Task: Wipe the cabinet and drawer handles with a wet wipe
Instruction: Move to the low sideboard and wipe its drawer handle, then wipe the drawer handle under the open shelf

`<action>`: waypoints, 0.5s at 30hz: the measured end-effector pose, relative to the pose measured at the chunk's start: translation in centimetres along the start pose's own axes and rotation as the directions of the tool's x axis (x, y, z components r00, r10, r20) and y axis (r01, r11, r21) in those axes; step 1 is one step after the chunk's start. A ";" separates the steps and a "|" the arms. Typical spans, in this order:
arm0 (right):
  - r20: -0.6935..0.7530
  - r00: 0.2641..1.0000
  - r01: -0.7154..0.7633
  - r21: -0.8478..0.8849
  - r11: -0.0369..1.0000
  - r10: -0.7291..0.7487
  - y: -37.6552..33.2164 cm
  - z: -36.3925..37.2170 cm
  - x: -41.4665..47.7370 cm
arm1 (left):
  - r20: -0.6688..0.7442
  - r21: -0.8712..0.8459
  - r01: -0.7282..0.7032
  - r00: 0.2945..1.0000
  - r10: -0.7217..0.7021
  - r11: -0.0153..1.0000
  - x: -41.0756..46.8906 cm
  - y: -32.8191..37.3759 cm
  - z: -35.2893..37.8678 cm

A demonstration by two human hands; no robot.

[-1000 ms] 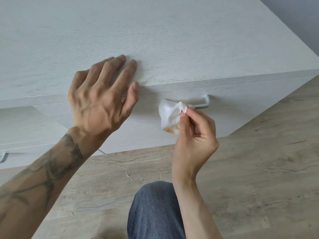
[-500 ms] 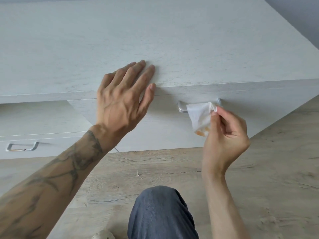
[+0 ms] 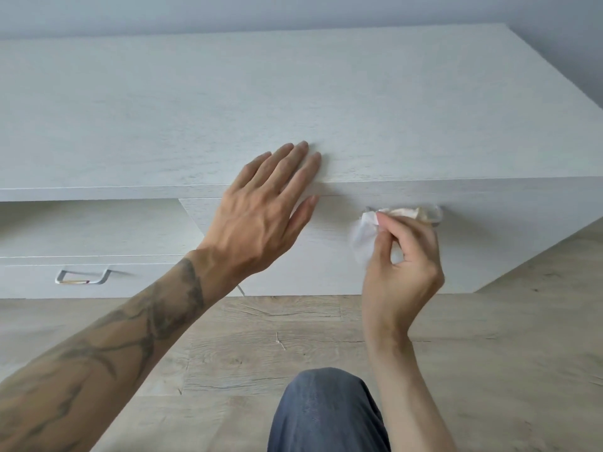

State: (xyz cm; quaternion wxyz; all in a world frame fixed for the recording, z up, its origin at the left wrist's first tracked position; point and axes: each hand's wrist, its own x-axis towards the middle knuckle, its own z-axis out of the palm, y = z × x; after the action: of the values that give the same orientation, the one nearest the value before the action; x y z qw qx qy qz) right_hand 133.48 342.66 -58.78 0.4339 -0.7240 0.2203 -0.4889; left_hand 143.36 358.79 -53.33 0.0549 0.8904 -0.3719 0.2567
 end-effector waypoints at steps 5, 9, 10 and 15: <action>0.108 0.994 -0.009 0.061 0.998 0.003 -2.3 2.3 -2.7 | -0.065 -0.031 -0.079 0.995 0.077 0.996 -1.6 -1.7 0.3; 0.152 0.986 -0.089 0.120 0.989 0.071 -5.2 5.1 -5.4 | -0.119 -0.078 -0.119 0.987 0.109 0.990 -5.2 -6.0 -0.1; 0.153 0.985 -0.102 0.119 0.988 0.084 -6.0 6.0 -6.1 | -0.125 -0.079 -0.124 0.986 0.113 0.989 -6.3 -7.6 -0.4; 0.211 0.964 -0.179 0.078 0.981 0.159 -10.2 11.6 -11.3 | -0.122 -0.046 -0.179 0.977 0.172 0.983 -12.6 -17.2 -2.4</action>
State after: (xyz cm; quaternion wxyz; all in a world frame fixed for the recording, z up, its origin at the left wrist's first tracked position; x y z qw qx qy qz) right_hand 138.02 361.17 -57.71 0.5287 -0.7272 0.2116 -0.3833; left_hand 146.77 379.81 -56.00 0.0790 0.8355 -0.4523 0.3019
